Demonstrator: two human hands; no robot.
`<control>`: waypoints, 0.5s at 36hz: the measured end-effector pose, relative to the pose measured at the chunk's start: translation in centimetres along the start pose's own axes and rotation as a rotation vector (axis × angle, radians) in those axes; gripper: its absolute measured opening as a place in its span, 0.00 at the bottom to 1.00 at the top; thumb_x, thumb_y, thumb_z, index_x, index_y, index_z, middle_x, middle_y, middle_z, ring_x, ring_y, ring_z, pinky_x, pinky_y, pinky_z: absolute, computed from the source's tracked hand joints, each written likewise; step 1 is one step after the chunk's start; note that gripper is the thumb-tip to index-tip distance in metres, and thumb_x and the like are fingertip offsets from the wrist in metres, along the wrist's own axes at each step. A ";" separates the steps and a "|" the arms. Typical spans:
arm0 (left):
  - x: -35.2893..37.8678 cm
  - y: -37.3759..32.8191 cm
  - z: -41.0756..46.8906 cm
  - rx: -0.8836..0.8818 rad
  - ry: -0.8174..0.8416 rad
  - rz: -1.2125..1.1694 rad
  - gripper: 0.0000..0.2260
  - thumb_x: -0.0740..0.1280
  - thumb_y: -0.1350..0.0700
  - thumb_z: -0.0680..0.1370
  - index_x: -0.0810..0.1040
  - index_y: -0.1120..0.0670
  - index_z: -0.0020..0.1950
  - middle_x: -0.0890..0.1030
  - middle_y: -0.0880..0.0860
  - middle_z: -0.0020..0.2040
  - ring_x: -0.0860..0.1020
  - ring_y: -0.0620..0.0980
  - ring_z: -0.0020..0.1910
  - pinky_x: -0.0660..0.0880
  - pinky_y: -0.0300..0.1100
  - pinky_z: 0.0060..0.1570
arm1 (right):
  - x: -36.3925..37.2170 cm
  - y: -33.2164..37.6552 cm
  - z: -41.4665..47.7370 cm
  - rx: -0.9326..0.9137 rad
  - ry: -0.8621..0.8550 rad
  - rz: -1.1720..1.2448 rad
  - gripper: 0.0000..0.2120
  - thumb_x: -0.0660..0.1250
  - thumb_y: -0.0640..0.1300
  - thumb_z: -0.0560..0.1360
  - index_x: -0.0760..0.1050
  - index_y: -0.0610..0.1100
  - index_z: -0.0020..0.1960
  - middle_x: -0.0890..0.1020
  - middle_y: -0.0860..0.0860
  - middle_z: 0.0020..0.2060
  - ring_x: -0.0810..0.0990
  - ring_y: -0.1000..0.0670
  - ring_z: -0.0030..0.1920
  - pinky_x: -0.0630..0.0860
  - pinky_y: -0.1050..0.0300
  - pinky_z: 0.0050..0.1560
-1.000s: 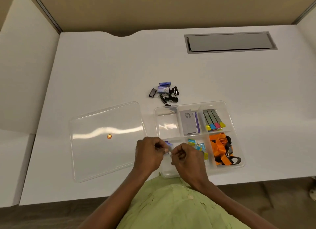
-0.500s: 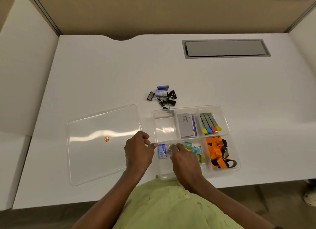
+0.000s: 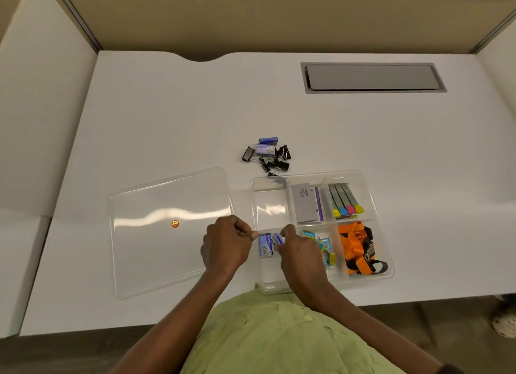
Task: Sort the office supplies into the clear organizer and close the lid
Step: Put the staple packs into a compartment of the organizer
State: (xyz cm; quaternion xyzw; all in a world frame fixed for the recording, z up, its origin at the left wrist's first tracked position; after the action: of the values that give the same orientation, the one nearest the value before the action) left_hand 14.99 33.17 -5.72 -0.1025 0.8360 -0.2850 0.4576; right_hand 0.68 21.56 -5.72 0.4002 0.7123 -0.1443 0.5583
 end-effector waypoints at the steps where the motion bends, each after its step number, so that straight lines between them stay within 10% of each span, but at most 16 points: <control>1: 0.0 0.0 0.0 -0.001 0.002 0.002 0.14 0.80 0.44 0.71 0.77 0.44 0.34 0.79 0.38 0.32 0.80 0.41 0.37 0.72 0.38 0.37 | 0.2 0.1 0.0 -0.011 0.003 -0.025 0.19 0.67 0.45 0.81 0.67 0.44 0.70 0.86 0.47 0.49 0.85 0.49 0.45 0.81 0.56 0.46; 18: 0.0 0.0 1.1 0.003 0.083 0.075 0.14 0.81 0.41 0.69 0.79 0.45 0.35 0.84 0.42 0.38 0.83 0.46 0.42 0.79 0.44 0.45 | 1.7 1.5 -0.3 -0.098 0.072 -0.123 0.14 0.64 0.39 0.81 0.75 0.40 0.66 0.79 0.43 0.59 0.82 0.46 0.53 0.78 0.55 0.53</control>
State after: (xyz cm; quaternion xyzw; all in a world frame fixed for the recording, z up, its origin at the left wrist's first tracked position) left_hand 15.88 32.71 -6.21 -0.0585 0.8571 -0.2731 0.4330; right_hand 1.44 23.44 -6.84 0.3328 0.7612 -0.1289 0.5415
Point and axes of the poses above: each hand's wrist, its own z-axis towards the middle knuckle, its own x-axis out of the palm, y = z × x, the point moved 8 cm from there along z, towards the middle knuckle
